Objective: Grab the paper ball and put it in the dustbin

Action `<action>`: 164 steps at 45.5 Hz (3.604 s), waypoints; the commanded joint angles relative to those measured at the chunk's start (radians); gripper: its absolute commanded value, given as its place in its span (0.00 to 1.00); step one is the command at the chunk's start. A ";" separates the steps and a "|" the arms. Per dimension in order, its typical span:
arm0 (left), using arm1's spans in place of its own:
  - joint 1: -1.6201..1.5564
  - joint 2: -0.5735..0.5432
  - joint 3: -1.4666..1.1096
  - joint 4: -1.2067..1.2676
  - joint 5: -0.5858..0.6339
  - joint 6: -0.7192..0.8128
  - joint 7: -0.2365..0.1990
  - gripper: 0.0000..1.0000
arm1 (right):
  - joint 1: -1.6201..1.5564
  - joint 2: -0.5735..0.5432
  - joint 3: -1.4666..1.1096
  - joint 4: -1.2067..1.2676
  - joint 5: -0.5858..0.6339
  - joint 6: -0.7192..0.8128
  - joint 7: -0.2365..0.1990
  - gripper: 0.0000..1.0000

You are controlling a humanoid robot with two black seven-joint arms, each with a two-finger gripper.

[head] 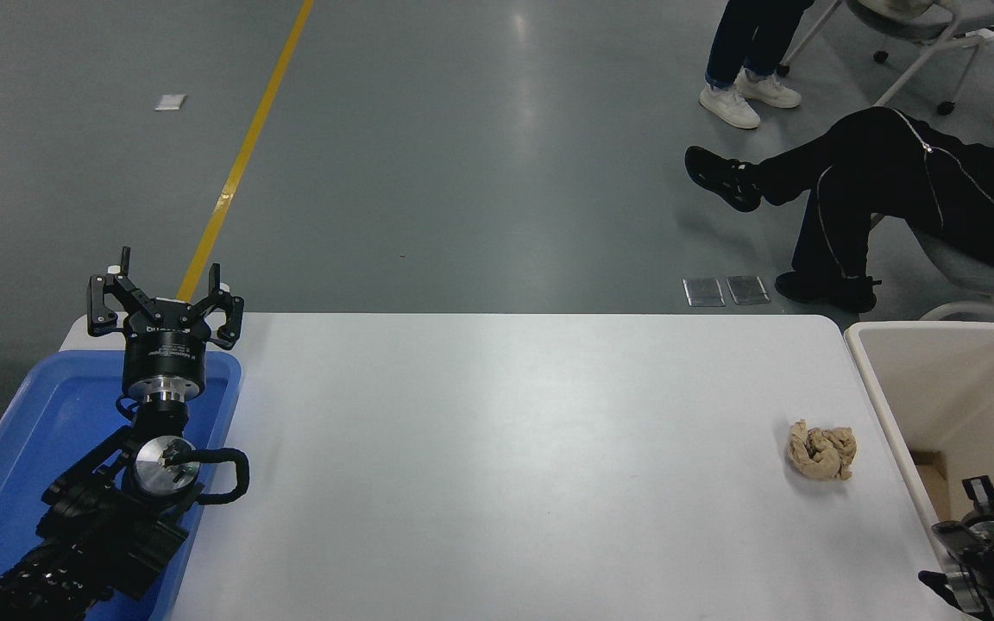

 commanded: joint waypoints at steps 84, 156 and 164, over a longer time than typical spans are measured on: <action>-0.005 0.001 -0.006 0.000 0.003 0.000 0.002 0.99 | 0.585 -0.318 -0.298 0.700 -0.001 0.080 -0.001 1.00; -0.005 0.001 -0.006 0.000 0.003 -0.002 0.002 0.99 | 1.941 -0.313 -0.944 1.630 -0.173 1.083 -0.010 1.00; -0.005 0.002 -0.006 0.000 0.003 0.000 0.002 0.99 | 2.012 -0.381 -0.938 1.610 -0.197 1.086 -0.010 1.00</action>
